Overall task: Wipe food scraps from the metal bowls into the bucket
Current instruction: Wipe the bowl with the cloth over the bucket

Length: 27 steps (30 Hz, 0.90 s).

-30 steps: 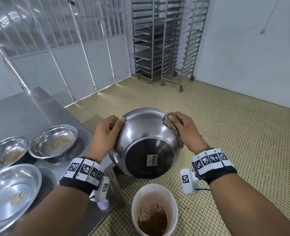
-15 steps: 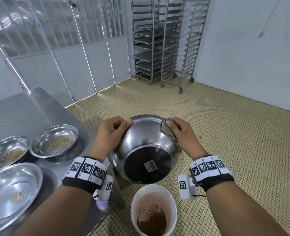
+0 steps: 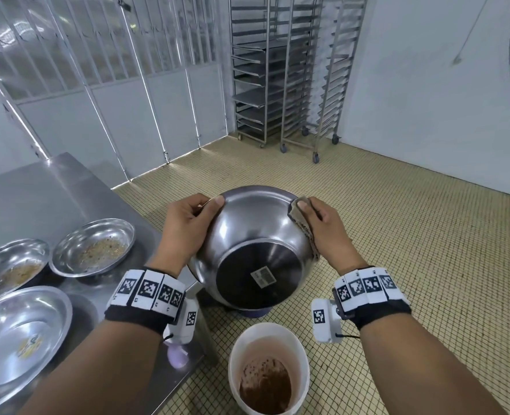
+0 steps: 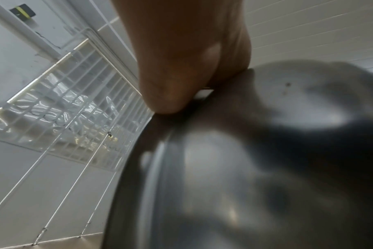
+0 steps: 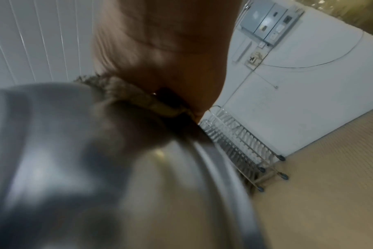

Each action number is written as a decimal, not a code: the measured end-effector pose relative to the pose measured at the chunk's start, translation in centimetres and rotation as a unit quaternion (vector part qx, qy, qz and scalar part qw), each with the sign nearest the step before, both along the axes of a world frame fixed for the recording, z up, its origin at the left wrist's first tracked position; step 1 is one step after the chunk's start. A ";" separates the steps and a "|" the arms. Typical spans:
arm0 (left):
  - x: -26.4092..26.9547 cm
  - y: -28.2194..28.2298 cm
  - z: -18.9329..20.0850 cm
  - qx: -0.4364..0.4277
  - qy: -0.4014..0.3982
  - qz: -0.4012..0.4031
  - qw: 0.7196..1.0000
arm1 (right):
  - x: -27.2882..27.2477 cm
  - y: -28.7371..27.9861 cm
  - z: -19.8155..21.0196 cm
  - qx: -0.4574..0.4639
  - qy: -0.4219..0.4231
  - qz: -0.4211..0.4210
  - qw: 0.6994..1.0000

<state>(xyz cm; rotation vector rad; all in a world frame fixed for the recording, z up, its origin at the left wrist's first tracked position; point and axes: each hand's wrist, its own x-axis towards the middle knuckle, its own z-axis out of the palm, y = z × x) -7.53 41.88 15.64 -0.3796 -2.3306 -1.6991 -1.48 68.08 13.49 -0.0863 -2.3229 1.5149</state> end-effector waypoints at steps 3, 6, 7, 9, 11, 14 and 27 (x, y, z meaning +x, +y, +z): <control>0.3 0.9 0.2 -0.060 0.024 -0.029 0.998 | -0.4 -0.4 1.9 0.100 0.010 0.034 0.994; 0.7 1.7 0.6 -0.115 0.054 -0.056 0.990 | -0.7 -1.3 2.5 0.189 0.029 0.062 0.979; 0.7 1.7 0.7 -0.109 0.056 -0.056 0.991 | -0.8 -1.5 2.4 0.183 0.036 0.057 0.981; 0.4 1.2 0.6 -0.072 0.047 -0.047 0.995 | -0.8 -1.2 1.8 0.134 0.027 0.038 0.990; 0.0 0.4 0.4 -0.018 0.024 -0.028 0.999 | -0.4 -0.6 0.7 0.042 0.009 0.021 0.999; -0.3 -0.4 -0.2 0.023 0.006 0.001 1.000 | 0.1 -0.5 -0.7 -0.051 -0.010 0.003 0.999; 0.1 0.6 -0.9 0.015 0.007 -0.007 1.000 | -0.3 -0.6 0.0 -0.028 0.001 0.012 1.000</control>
